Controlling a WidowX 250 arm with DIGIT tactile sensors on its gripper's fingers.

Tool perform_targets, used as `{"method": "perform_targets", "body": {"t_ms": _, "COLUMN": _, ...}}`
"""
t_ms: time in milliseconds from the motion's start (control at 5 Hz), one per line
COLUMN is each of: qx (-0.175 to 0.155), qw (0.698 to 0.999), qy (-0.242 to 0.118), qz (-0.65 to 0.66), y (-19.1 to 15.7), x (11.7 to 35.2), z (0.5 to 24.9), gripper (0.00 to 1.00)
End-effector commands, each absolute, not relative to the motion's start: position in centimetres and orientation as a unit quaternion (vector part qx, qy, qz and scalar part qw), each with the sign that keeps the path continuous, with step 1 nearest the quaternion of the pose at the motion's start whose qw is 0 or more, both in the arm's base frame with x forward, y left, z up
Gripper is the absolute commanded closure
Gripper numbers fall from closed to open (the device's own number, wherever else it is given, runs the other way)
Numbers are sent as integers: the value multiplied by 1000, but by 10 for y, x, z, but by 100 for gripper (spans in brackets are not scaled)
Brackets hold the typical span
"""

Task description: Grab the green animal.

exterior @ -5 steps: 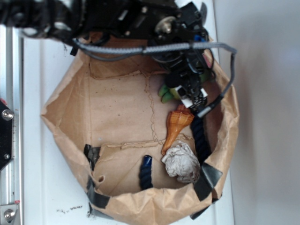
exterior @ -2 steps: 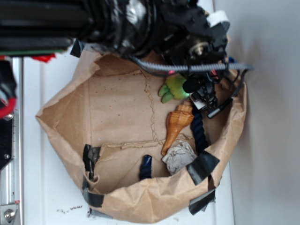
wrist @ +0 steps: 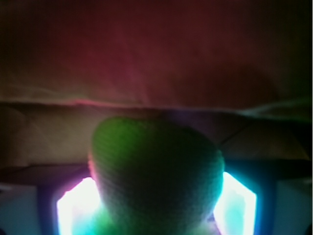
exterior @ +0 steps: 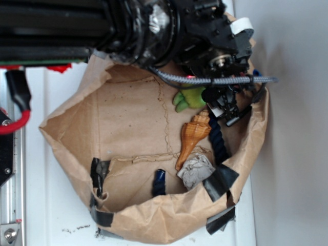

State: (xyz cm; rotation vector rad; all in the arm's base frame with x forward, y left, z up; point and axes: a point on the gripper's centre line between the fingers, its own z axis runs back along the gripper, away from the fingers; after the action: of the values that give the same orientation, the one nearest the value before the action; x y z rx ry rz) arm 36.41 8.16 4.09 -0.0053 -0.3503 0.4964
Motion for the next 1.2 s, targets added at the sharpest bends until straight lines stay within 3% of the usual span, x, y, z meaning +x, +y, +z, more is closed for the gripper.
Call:
{"method": "perform_targets", "body": {"t_ms": 0, "qx": -2, "qw": 957, "qy": -192, "qz": 216, "y": 79, "x": 358, "z": 55, "gripper": 100}}
{"method": "perform_targets", "body": {"t_ms": 200, "qx": -42, "qw": 959, "qy": -192, "qz": 205, "y": 83, "x": 338, "z": 94, "gripper": 100}}
{"method": "perform_targets", "body": {"t_ms": 400, "qx": -101, "qw": 973, "qy": -138, "qz": 155, "y": 86, "x": 310, "z": 139, "gripper": 100}}
{"method": "perform_targets", "body": {"t_ms": 600, "qx": -105, "qw": 978, "qy": -116, "qz": 134, "y": 82, "x": 288, "z": 164, "gripper": 100}}
{"method": "perform_targets", "body": {"t_ms": 800, "qx": -47, "qw": 986, "qy": -119, "qz": 110, "y": 77, "x": 271, "z": 185, "gripper": 100}}
{"method": "perform_targets", "body": {"t_ms": 1000, "qx": -36, "qw": 982, "qy": -155, "qz": 98, "y": 69, "x": 260, "z": 201, "gripper": 100}}
